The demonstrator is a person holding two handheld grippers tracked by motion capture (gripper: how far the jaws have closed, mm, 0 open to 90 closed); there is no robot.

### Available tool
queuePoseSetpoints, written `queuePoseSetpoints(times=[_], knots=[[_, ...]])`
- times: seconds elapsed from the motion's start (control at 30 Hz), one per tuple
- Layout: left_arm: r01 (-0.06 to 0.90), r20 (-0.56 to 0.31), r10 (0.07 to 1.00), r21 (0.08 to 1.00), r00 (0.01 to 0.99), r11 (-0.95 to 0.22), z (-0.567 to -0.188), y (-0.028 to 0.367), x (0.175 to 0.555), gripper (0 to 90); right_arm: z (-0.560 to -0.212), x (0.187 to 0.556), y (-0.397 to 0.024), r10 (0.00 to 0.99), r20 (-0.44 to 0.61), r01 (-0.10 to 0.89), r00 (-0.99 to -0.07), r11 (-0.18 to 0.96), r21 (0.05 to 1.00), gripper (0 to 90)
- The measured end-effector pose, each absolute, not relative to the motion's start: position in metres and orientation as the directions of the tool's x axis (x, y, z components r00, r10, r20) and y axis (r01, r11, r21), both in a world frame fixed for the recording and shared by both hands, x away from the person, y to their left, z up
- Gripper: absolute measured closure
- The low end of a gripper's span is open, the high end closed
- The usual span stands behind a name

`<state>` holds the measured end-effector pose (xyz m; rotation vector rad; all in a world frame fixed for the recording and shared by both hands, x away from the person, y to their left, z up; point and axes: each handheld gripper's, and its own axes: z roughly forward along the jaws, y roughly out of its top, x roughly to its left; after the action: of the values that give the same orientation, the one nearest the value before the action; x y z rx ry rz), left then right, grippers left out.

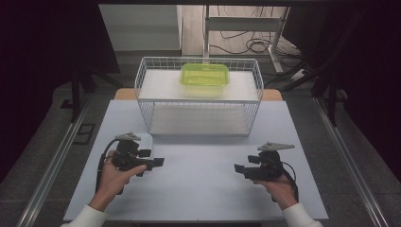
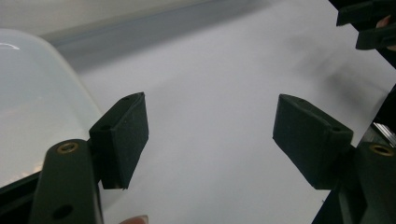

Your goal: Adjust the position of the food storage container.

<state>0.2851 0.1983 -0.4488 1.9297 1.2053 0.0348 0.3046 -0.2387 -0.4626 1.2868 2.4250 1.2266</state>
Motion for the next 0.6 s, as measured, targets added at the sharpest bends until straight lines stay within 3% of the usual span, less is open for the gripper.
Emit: queuePoseSetpoints(times=[0.6], knots=[[0.758,-0.359,0.843,0.646,0.400,-0.084,-0.446,0.260,0.295,26.3,-0.468,0.305,-0.237,0.745,0.236,0.642,-0.624,0.317,0.698,26.2]])
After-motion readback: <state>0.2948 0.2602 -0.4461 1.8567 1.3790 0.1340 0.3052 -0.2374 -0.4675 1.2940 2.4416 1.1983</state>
